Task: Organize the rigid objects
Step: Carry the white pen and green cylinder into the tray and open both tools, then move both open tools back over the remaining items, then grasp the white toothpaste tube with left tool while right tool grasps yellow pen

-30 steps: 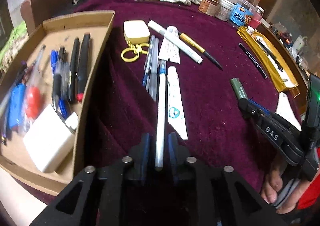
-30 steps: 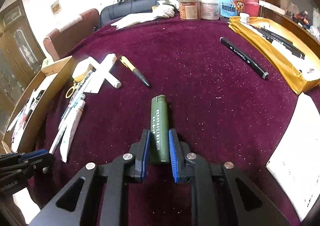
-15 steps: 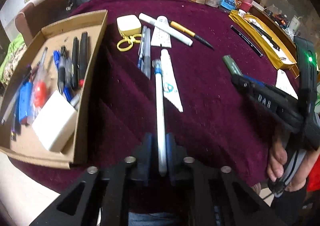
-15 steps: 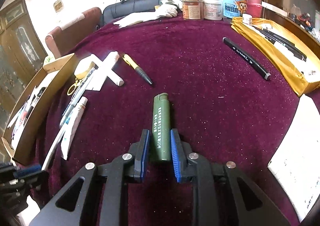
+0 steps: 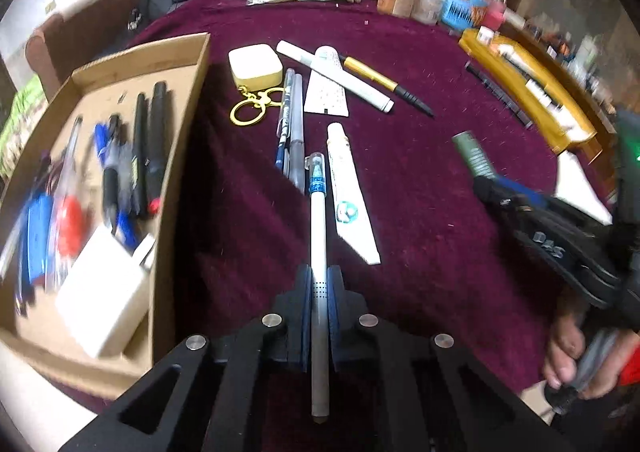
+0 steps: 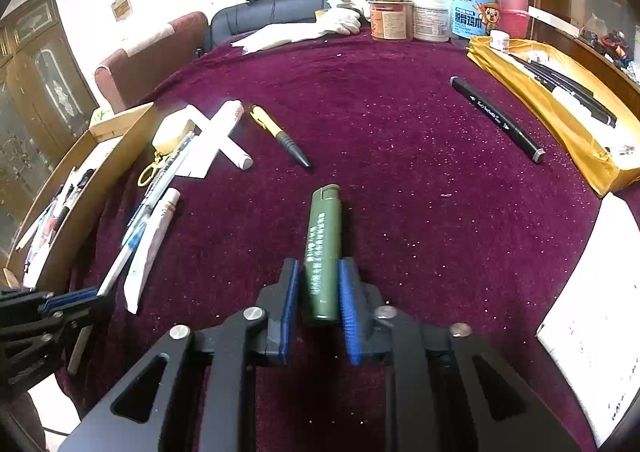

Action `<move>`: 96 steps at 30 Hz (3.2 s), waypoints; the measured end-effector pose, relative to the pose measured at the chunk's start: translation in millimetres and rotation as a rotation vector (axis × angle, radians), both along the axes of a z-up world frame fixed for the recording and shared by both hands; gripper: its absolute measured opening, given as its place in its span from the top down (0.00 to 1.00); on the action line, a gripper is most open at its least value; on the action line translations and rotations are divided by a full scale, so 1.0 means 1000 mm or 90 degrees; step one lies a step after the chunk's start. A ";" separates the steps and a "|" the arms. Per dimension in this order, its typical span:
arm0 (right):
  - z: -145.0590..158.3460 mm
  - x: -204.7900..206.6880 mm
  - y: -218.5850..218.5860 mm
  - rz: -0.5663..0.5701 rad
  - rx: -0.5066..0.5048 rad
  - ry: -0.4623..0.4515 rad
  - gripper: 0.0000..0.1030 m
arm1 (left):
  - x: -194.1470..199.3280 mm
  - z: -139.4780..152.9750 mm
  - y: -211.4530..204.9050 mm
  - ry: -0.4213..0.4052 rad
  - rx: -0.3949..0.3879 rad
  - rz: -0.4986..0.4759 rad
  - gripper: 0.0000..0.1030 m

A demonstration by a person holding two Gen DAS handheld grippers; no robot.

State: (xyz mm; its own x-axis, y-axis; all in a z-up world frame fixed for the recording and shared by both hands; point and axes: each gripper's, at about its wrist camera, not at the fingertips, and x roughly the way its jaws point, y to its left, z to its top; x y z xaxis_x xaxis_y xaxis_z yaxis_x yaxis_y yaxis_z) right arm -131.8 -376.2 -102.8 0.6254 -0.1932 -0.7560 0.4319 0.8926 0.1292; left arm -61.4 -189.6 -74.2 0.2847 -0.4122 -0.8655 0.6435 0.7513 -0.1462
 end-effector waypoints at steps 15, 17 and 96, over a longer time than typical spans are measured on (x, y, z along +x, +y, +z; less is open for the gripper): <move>0.019 -0.011 0.024 0.136 0.109 -0.132 0.86 | 0.017 0.040 0.080 0.053 -0.179 0.083 0.94; 0.029 -0.004 0.039 0.169 0.147 -0.154 0.86 | 0.026 0.047 0.095 0.043 -0.190 0.110 0.94; 0.020 -0.007 -0.010 0.085 0.114 -0.149 0.61 | 0.026 0.038 -0.004 0.122 -0.178 0.046 0.85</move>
